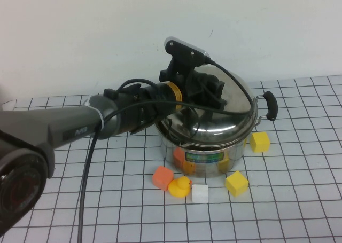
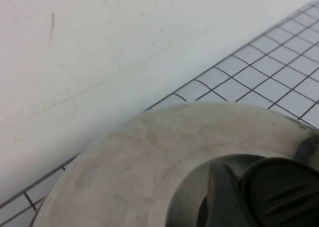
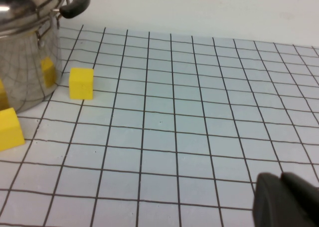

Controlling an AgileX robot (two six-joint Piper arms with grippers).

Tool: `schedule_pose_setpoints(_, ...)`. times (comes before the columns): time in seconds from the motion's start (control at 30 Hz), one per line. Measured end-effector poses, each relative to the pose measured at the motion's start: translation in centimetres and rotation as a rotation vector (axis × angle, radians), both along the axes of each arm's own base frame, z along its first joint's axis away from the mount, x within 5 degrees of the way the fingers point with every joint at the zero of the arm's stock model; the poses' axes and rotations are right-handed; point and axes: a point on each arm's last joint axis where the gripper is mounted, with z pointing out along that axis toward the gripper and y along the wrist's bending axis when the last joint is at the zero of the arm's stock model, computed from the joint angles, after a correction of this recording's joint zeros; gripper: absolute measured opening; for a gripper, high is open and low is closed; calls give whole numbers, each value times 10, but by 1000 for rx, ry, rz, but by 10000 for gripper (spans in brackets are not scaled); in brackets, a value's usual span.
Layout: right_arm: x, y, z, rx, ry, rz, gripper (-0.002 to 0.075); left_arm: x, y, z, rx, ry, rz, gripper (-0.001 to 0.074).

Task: Cover the pot
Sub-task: Place the pot lid on the pot

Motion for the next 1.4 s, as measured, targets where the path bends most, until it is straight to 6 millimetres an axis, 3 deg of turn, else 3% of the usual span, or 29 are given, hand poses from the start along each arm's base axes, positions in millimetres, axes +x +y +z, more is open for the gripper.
schedule_pose_setpoints(0.4,0,0,0,0,0,0,9,2,3,-4,51,33,42,326)
schedule_pose_setpoints(0.73,0,0,0,0,0,0,9,2,3,-4,-13,97,73,326)
schedule_pose_setpoints(1.4,0,0,0,0,0,0,9,1,2,-7,34,82,40,326)
